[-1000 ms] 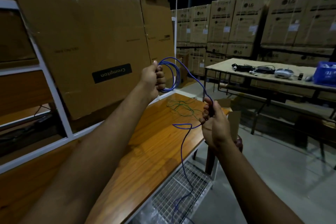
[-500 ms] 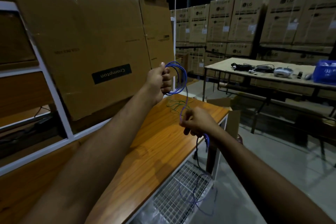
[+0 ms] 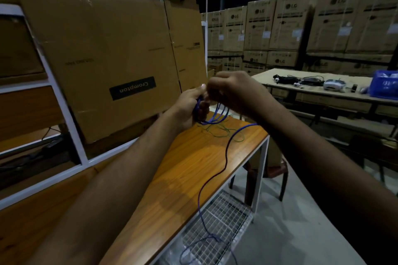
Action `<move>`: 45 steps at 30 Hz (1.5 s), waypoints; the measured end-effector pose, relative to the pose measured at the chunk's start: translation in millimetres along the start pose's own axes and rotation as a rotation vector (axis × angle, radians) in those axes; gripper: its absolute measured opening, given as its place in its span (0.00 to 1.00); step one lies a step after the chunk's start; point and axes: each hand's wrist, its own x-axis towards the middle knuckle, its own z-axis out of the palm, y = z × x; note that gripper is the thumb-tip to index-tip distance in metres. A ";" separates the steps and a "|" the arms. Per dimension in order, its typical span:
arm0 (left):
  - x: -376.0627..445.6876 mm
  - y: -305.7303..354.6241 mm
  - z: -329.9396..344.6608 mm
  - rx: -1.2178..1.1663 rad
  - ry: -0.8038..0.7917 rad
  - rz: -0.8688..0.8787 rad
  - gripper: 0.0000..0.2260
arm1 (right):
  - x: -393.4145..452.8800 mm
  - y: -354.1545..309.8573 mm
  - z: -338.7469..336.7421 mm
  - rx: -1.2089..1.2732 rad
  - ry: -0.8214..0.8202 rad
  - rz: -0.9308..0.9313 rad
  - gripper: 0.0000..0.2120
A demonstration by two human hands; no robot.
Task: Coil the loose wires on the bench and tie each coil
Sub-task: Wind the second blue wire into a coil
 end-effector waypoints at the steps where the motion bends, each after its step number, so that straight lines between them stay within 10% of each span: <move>1: -3.8 3.2 0.8 -0.007 -0.043 -0.026 0.16 | 0.2 3.9 -3.2 -0.030 0.001 0.022 0.11; 4: -11.0 10.0 1.9 0.035 -0.128 -0.121 0.16 | 0.0 14.9 -8.7 -0.143 -0.076 0.063 0.21; 10: -15.8 8.5 -17.5 0.126 -0.168 -0.200 0.19 | -6.0 36.0 -19.6 -0.306 -0.422 0.188 0.10; 19: -14.1 22.9 -33.4 -0.217 -0.089 -0.078 0.19 | -55.7 44.0 13.7 0.827 -0.639 0.711 0.08; 24: -8.3 22.0 -40.8 -0.449 0.076 0.018 0.19 | -101.7 28.4 47.1 1.648 -0.119 0.997 0.11; 28: -3.3 14.3 -31.2 -0.425 0.081 0.010 0.19 | -102.2 -10.9 88.9 0.903 0.008 1.233 0.09; 35: 4.8 6.0 -18.8 -0.351 0.098 0.017 0.20 | -63.4 -54.3 52.0 0.200 -0.645 0.408 0.20; 45: -0.2 -1.0 -3.7 -0.136 0.052 0.023 0.20 | -6.3 -25.0 11.8 0.067 0.175 0.134 0.03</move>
